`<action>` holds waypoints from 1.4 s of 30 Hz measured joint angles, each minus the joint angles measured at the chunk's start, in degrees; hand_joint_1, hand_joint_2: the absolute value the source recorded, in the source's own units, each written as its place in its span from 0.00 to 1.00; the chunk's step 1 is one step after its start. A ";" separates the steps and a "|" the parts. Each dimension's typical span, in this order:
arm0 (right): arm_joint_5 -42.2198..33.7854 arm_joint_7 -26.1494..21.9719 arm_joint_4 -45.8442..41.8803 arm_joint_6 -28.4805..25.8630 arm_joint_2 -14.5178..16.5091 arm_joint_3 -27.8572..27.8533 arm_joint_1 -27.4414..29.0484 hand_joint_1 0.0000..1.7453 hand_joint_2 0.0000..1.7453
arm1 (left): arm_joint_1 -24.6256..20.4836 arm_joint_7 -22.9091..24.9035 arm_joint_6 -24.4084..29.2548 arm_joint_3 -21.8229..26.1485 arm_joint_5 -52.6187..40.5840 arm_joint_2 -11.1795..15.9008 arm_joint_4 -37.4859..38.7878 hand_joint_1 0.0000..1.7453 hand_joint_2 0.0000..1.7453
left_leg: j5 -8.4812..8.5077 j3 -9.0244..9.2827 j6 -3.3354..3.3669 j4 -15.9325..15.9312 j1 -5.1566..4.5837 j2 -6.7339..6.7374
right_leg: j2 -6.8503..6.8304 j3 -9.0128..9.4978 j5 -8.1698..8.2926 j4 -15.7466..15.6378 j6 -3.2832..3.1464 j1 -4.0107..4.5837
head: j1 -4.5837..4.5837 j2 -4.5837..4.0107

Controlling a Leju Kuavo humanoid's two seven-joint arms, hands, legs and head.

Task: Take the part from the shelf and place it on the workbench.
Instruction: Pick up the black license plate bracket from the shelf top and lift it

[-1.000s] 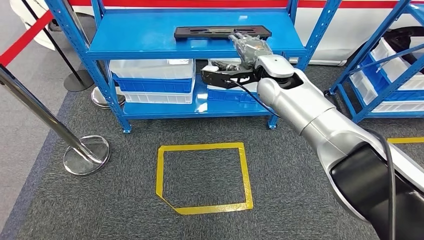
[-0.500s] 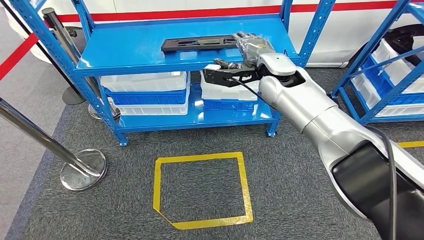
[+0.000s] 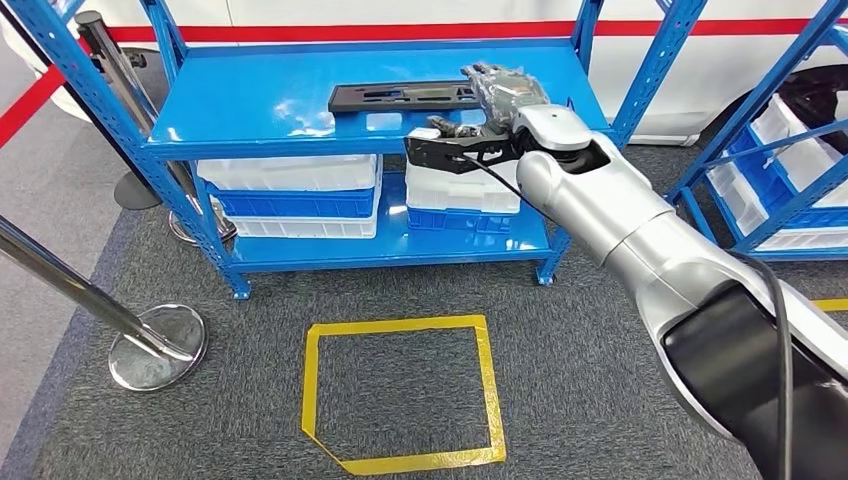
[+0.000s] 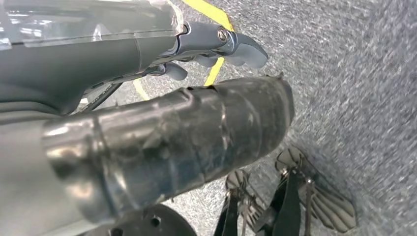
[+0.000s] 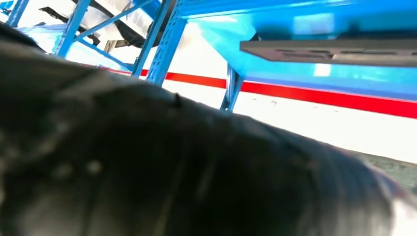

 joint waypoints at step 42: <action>3.22 -2.63 -2.77 4.28 11.25 5.62 4.90 0.00 0.00 | -0.25 -0.54 -1.07 -1.20 -3.32 0.01 0.00 0.00 0.00 | -6.93 1.42 -2.94 5.59 0.40 -0.10 | -0.08 5.78 9.28 -16.15 -2.81 0.00 | -0.01 -0.01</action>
